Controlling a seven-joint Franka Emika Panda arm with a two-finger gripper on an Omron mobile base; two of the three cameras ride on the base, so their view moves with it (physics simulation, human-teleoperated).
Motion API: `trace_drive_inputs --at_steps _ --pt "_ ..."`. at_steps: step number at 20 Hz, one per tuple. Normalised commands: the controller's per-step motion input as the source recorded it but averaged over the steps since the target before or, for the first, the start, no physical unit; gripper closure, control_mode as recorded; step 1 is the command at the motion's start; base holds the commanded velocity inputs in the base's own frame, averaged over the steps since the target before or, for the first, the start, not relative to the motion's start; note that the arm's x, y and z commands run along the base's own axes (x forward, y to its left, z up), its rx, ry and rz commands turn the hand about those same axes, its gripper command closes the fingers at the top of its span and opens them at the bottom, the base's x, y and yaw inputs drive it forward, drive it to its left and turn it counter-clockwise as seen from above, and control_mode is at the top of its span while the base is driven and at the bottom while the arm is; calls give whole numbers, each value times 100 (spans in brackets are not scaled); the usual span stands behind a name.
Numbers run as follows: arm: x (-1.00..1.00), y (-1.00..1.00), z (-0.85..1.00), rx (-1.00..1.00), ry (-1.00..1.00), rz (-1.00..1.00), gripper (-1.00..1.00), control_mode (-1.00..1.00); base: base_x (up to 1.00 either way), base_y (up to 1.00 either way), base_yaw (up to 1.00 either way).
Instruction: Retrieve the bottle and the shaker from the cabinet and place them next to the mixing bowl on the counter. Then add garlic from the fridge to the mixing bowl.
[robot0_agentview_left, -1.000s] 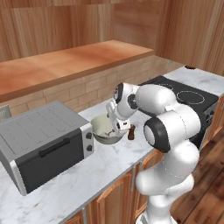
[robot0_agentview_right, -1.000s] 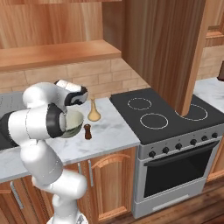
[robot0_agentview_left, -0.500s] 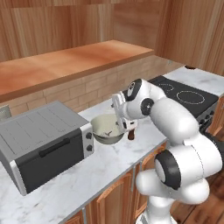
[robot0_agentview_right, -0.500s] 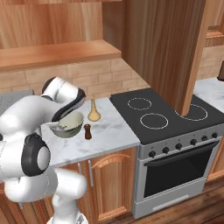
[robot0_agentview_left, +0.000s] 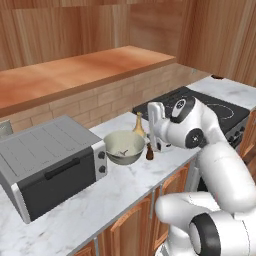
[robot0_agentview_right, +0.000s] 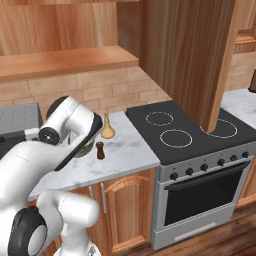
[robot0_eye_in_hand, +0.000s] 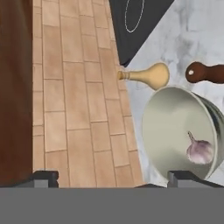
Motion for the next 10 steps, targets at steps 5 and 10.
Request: trace_drive_inputs --at_steps 5,10 --pt "-84 -36 100 4 0 0 -100 -100 0 0 0" --pt "-94 -41 100 6 7 0 -100 -100 0 0 0"
